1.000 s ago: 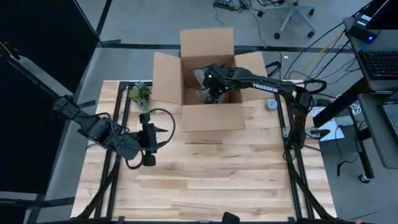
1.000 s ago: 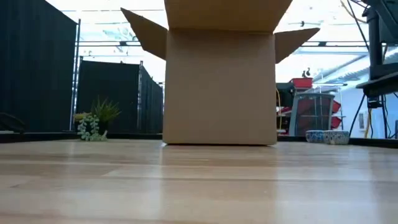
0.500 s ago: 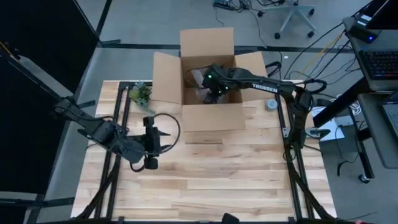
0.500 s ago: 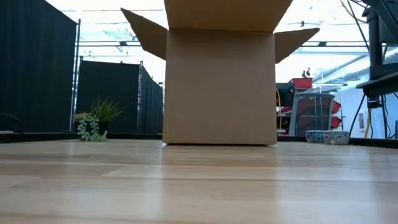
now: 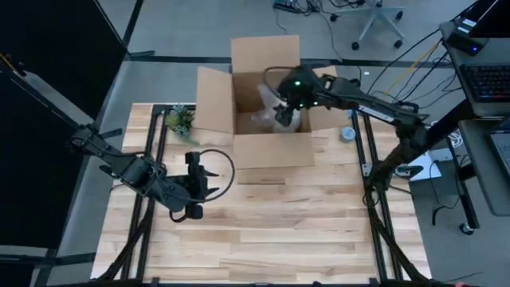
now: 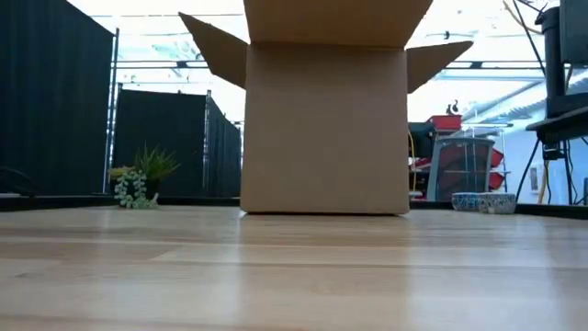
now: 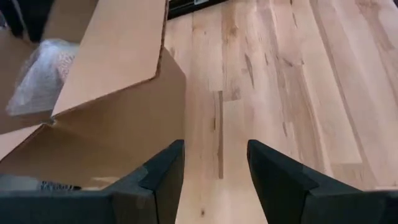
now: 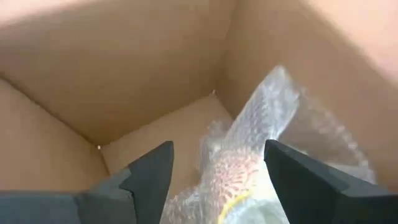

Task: Wrap mug
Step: Return to Home Position

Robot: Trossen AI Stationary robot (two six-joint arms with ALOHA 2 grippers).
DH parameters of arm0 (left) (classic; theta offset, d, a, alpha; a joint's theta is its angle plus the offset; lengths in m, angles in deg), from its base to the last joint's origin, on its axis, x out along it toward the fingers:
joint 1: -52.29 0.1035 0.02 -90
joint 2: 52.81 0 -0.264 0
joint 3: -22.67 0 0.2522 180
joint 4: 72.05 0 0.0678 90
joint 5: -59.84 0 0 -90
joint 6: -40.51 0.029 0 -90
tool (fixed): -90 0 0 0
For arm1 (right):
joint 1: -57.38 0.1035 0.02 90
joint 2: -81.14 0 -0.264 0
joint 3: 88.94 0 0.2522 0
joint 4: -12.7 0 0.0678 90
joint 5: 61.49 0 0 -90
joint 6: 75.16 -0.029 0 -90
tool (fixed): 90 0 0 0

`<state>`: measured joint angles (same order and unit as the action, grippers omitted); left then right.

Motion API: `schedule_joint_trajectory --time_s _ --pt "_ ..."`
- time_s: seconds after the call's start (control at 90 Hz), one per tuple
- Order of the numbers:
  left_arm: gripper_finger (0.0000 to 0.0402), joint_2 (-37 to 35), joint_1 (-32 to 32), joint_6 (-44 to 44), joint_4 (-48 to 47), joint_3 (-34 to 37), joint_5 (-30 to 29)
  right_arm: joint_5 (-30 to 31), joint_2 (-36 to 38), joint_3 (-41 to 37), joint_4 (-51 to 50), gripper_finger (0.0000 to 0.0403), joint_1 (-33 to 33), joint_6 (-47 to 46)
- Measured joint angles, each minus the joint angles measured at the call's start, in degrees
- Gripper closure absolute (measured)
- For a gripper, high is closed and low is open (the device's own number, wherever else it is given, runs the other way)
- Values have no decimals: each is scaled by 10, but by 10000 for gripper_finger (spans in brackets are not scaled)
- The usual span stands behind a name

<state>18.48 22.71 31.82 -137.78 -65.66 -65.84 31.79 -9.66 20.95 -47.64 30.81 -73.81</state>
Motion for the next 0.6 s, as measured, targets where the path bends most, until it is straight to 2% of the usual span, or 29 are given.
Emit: schedule_joint_trajectory --time_s 0.178,0.322,0.444,0.6 --pt "240 0 0 -6 0 0 0 -32 57 0 -5 165 21 -2" --pt "240 0 0 -14 0 0 0 -40 101 0 -9 165 79 -11" --pt "240 0 0 -14 -1 0 0 -40 126 -1 -53 172 136 2" --pt "240 0 -1 -14 -11 0 0 -52 178 -64 -61 194 199 1"
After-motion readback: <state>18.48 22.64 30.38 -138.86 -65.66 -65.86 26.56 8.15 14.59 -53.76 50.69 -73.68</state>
